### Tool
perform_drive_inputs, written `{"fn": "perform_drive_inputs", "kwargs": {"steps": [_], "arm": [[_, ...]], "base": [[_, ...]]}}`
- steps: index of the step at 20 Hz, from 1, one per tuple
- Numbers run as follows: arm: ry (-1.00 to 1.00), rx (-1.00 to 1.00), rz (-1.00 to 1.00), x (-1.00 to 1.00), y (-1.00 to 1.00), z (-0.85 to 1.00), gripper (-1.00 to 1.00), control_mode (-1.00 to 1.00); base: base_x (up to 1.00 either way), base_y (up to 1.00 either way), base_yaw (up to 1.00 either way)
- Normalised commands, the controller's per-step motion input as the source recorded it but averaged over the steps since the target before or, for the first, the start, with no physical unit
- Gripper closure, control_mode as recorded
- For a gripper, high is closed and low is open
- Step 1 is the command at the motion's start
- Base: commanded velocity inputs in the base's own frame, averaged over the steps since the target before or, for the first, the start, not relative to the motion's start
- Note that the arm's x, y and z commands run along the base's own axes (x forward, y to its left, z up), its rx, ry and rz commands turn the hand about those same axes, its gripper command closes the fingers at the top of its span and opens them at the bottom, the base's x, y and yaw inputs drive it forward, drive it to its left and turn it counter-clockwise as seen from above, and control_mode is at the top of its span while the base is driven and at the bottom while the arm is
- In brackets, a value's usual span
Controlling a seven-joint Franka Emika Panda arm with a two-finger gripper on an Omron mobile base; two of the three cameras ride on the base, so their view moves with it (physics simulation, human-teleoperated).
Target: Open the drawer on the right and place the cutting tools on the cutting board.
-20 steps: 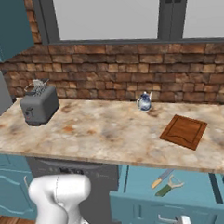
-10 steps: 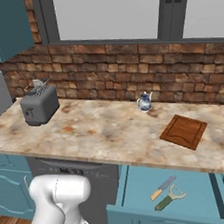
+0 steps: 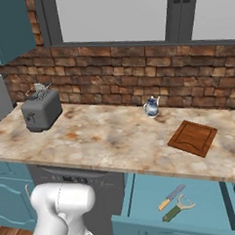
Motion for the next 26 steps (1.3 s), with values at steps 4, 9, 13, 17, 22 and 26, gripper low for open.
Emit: {"fn": "perform_drive_inputs", "kwargs": {"steps": [4, 9, 13, 17, 22, 26], "arm": [[-0.02, 0.0, 0.0, -0.37, -0.04, 0.0, -1.0, -1.0], [-0.09, 0.02, 0.0, -0.99, -0.1, 0.06, -1.0, -1.0], [-0.08, 0.02, 0.0, -0.99, -0.02, 0.26, -1.0, -1.0], [-0.17, 0.0, 0.01, -0.76, 0.0, 0.6, -1.0, -1.0], [-0.21, 0.0, 0.02, -0.55, 0.0, 0.86, -1.0, -1.0], [-0.12, 0.0, 0.03, -0.46, 0.0, 0.88, -1.0, -1.0]], "base": [[0.0, 0.0, 0.0], [0.0, 0.0, 0.0], [0.0, 0.0, 0.0], [0.0, 0.0, 0.0], [0.0, 0.0, 0.0], [0.0, 0.0, 0.0]]}}
